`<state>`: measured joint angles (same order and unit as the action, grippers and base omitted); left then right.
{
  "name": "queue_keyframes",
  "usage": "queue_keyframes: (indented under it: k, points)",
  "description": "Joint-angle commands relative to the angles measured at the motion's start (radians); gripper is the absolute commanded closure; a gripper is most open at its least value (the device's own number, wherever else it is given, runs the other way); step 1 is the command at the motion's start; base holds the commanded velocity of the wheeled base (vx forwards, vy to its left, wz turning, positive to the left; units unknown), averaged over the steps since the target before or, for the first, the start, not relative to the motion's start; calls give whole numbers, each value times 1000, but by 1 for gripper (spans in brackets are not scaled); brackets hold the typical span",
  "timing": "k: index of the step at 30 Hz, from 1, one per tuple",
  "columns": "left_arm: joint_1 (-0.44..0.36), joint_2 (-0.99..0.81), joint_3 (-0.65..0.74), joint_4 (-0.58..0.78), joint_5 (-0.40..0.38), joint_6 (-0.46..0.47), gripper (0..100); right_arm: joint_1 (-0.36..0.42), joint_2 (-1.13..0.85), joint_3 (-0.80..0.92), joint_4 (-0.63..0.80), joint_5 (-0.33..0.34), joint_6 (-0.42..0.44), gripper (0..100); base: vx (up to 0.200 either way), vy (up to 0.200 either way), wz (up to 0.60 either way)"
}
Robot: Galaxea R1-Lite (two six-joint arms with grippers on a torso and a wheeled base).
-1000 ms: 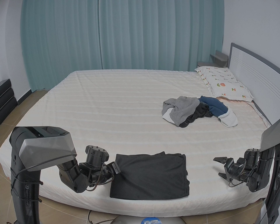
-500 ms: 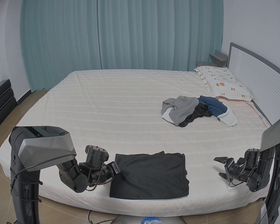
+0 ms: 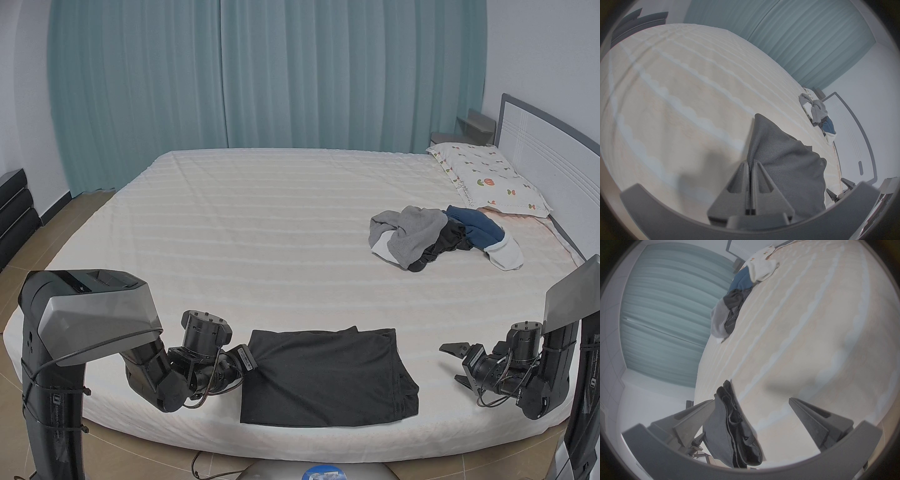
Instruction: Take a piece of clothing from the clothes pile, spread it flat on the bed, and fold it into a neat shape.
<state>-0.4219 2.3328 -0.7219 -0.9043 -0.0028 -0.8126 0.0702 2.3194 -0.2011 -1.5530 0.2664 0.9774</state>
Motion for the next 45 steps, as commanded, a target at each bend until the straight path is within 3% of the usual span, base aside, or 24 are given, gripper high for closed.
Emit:
queue_keyframes:
  k: [1, 6, 29, 45]
  points:
    - [0, 0, -2, -1, 1, -2, 100, 26, 0, -1, -10, -3, 9, 0, 0, 200, 0]
    - [3, 3, -4, -1, 1, -2, 100, 34, -5, -11, -10, -9, 60, 0, 0, 200, 0]
    - [8, 10, -5, 1, 3, -4, 100, 54, -6, -8, -12, -9, 63, 0, 0, 200, 0]
    - [-3, 3, -16, 48, 20, -33, 100, 54, -2, -1, -12, -9, 63, 0, 0, 0, 0]
